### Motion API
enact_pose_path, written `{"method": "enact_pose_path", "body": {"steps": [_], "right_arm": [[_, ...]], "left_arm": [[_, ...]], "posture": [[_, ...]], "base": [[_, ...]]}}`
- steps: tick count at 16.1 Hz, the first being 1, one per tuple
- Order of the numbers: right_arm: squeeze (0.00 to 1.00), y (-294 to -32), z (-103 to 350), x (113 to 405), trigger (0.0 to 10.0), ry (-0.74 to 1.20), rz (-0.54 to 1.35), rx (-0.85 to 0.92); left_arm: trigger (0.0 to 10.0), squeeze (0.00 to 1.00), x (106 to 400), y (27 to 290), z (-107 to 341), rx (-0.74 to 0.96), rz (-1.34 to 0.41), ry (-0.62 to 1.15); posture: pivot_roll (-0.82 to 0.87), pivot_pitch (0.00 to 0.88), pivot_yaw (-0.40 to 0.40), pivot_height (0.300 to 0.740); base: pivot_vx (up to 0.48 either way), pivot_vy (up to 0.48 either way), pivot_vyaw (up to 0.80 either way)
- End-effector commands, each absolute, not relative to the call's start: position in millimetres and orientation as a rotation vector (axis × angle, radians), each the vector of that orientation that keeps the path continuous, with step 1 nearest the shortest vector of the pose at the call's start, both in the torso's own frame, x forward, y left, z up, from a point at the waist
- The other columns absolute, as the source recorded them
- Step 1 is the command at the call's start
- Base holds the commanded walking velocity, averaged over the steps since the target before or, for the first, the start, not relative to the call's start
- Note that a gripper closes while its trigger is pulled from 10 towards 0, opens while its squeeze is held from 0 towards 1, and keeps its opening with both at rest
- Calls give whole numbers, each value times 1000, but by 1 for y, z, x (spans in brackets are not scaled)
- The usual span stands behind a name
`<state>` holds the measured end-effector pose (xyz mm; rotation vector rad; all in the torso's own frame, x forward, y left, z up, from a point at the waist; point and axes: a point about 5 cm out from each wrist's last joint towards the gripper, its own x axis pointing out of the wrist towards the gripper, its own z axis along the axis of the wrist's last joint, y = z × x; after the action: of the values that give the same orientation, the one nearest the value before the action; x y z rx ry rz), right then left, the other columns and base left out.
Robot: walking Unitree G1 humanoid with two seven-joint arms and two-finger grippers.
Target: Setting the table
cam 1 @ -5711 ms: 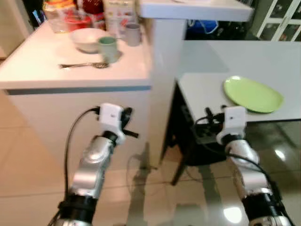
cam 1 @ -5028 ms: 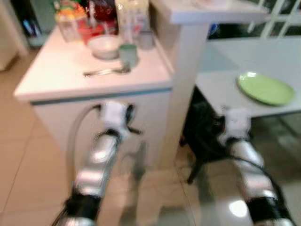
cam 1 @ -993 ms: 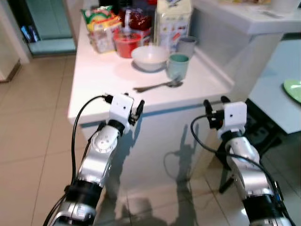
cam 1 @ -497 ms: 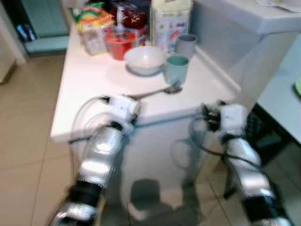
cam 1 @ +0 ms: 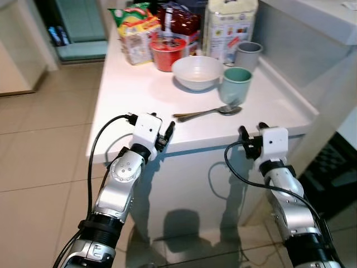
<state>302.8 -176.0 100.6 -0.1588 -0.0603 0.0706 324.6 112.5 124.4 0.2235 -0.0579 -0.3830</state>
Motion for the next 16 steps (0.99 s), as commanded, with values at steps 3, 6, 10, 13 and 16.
{"method": "enact_pose_path", "body": {"steps": [3, 6, 10, 13, 16], "right_arm": [[0, -181, 102, 297, 10000, -68, 55, -179], [0, -183, 106, 297, 10000, -85, 51, -177], [0, -185, 114, 300, 10000, -113, 28, -150], [0, -180, 117, 299, 10000, -126, 29, -135], [0, -178, 120, 300, 10000, -139, 25, -126]], "left_arm": [[10000, 0, 333, 106, 131, 226, -408, -74], [10000, 0, 332, 103, 131, 223, -409, -79], [10000, 0, 333, 102, 133, 228, -409, -96], [10000, 0, 337, 101, 144, 283, -431, -129], [10000, 0, 345, 102, 164, 341, -475, -162]], "posture": [[-45, 0, 64, 740], [-45, 0, 64, 740], [-45, 0, 71, 740], [-43, 0, 75, 740], [-39, 0, 81, 740]], "base": [[116, 0, 0], [416, 0, 0], [223, 0, 0], [0, 0, 0], [0, 0, 0]]}}
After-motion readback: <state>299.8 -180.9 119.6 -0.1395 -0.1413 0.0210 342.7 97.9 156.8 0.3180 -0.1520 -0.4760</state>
